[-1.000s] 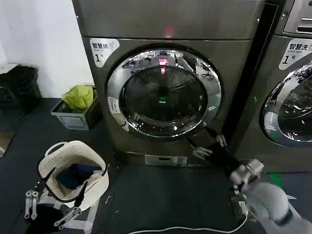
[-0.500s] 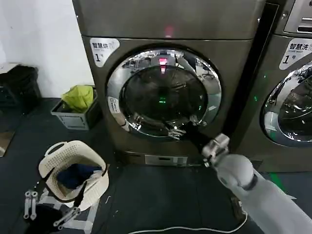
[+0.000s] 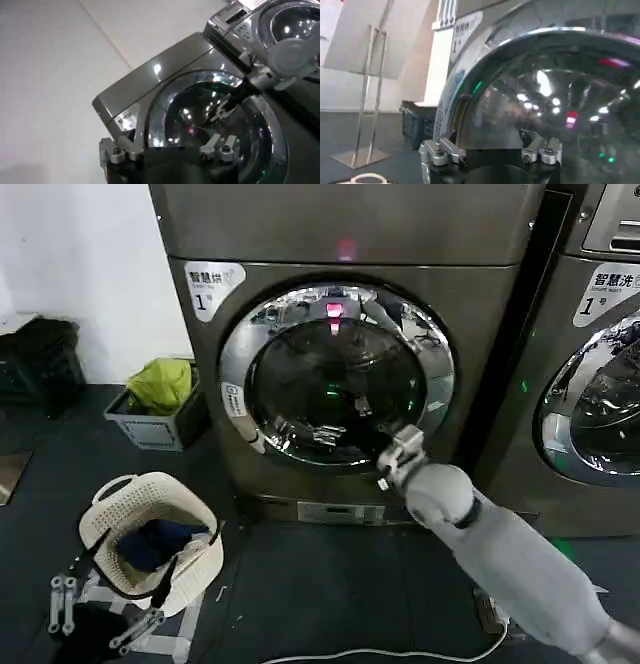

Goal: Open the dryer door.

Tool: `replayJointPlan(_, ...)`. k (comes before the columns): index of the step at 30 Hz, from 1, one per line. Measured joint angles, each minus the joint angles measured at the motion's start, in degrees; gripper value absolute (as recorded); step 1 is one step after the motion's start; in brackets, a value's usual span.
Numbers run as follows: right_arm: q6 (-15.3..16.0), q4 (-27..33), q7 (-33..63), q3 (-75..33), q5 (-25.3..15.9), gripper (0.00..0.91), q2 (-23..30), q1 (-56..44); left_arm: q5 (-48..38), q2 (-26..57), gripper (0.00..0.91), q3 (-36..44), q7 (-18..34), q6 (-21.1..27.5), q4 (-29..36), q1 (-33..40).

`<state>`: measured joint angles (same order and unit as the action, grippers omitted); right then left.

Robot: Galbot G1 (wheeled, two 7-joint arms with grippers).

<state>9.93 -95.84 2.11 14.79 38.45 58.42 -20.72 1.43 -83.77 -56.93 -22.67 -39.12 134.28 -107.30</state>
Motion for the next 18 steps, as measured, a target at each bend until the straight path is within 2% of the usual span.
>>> replayJointPlan(18,2.2,5.0,3.2,4.2,-1.7,0.907,6.0,3.8,0.3,-0.2,0.907,0.1,0.0,0.0,-0.3,0.1)
